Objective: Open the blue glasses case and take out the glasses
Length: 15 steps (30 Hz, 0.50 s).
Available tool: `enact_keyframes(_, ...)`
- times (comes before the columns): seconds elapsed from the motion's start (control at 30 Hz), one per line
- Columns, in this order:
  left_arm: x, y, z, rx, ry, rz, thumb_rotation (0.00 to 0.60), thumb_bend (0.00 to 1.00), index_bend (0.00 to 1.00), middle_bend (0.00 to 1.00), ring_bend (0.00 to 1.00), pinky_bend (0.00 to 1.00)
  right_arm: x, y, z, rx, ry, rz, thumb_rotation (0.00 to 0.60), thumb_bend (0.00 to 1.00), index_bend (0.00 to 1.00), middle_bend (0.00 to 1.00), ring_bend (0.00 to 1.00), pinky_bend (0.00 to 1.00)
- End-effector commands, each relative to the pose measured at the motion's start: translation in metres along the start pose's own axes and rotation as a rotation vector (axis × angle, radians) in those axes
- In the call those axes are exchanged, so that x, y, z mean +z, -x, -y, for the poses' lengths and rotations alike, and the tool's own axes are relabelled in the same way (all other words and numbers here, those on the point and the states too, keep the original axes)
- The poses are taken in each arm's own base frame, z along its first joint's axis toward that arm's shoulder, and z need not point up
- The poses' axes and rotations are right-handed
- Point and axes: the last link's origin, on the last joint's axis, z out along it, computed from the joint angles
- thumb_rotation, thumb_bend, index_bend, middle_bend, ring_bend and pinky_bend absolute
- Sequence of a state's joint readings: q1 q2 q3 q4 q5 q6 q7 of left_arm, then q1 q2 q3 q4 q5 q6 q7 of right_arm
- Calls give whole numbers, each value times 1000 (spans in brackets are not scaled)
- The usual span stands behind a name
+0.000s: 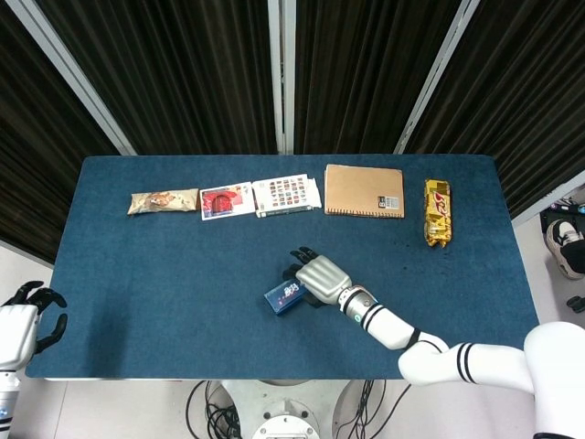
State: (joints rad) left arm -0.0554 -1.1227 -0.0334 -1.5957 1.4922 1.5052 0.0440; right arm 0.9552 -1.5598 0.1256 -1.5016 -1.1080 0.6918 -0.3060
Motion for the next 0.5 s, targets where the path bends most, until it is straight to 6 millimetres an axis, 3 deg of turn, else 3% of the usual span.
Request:
enact_keyframes(0.03,0,0,0,-2,1,1,600,399,492,416,210,520,7,-2,3,-6,4,3,600,602,319,323,4,0)
enact_keyframes(0.2,0,0,0,-4,2,2,600,399,492,416,210,520,16,-4,3,-14,22,18,600,641,299,289,2,0)
enact_keyframes(0.5,0,0,1,-8,5,4,600,395,492,416,210,520,29,-7,6,-18,50,15,600,578,60,126,0,0)
